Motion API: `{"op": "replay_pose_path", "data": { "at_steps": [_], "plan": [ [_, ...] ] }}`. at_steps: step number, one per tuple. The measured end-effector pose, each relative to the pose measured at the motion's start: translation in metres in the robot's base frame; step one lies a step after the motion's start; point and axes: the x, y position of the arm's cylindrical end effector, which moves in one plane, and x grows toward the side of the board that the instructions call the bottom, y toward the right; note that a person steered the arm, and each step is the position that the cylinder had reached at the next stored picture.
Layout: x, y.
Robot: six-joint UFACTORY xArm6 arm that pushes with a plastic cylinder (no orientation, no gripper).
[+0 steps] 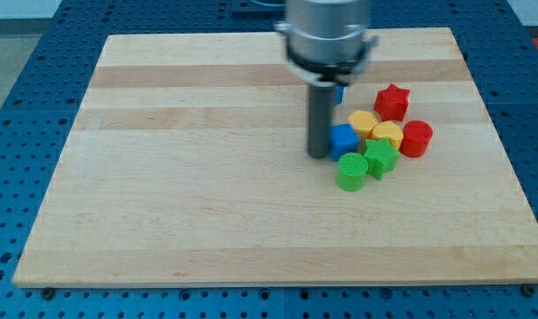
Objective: Move your arm to the top side of the blue triangle
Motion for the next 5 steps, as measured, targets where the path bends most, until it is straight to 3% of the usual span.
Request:
{"op": "replay_pose_path", "data": {
  "at_steps": [1, 3, 4, 5],
  "plan": [
    [0.0, 0.0],
    [0.004, -0.078],
    [-0.036, -0.1],
    [-0.14, -0.103]
  ]
}}
